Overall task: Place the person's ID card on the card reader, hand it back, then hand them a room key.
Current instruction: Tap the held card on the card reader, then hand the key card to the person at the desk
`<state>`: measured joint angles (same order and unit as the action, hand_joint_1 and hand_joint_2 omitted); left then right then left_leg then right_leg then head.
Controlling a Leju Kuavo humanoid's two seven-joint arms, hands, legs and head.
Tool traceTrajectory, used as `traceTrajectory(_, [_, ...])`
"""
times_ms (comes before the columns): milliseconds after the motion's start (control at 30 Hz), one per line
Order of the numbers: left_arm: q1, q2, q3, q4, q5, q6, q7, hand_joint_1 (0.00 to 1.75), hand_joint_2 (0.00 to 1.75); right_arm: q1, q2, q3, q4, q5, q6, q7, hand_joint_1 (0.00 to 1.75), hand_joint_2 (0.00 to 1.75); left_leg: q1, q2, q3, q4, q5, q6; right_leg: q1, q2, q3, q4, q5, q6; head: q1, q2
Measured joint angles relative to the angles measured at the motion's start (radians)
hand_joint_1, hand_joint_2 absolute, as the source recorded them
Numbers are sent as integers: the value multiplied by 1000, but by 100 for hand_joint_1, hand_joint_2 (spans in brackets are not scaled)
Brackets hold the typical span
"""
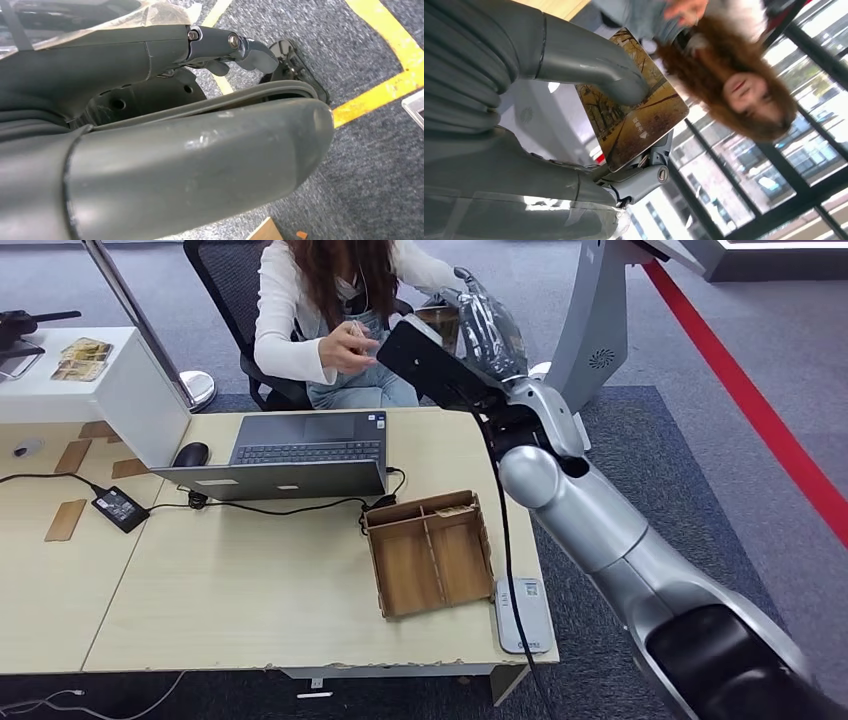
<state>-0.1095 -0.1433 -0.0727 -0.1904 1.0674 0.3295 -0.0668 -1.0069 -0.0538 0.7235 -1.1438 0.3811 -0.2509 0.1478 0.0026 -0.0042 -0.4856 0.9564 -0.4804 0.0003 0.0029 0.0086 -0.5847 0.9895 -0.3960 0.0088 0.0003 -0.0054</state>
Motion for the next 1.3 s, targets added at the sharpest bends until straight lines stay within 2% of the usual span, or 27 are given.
traceTrajectory(167, [1,-3,-14,0,-8,-12,-12,0,0,-30,128,15,155,-48,-44,-70,175,175,0,0,0,0,0,0,0,0,-1,0,0,0,0,0])
traceTrajectory(333, [3,-5,-21,0,-10,-16,-17,0,0,-51,223,28,268,-69,-65,-92,175,175,0,0,0,0,0,0,0,0,-2,0,0,0,0,0])
traceTrajectory(533, [4,-8,-29,0,-12,-16,-23,0,0,-87,293,39,371,-98,-78,-101,175,175,0,0,0,0,0,0,0,0,-2,0,0,0,0,0])
traceTrajectory(767, [6,-8,-36,0,-10,-16,-29,0,0,-102,331,44,434,-116,-104,-113,175,175,0,0,0,0,0,0,0,0,-2,0,0,0,0,0])
traceTrajectory(800, [6,-8,-37,0,-10,-16,-29,0,0,-102,334,44,441,-118,-109,-115,146,175,0,0,0,0,0,0,0,0,-2,0,0,0,0,0])
traceTrajectory(900, [6,-8,-38,0,-9,-16,-29,0,0,-102,341,44,459,-126,-122,-125,16,175,0,0,0,0,0,0,0,0,-2,0,0,0,0,0])
traceTrajectory(933, [7,-8,-38,0,-9,-16,-29,0,0,-103,343,45,464,-130,-125,-130,1,175,0,0,0,0,0,0,0,0,-2,0,0,0,0,0])
traceTrajectory(1300, [8,-8,-38,0,5,-15,-29,0,0,-103,360,49,475,-147,-131,-157,0,175,0,0,0,0,0,0,0,0,-2,0,0,0,0,0])
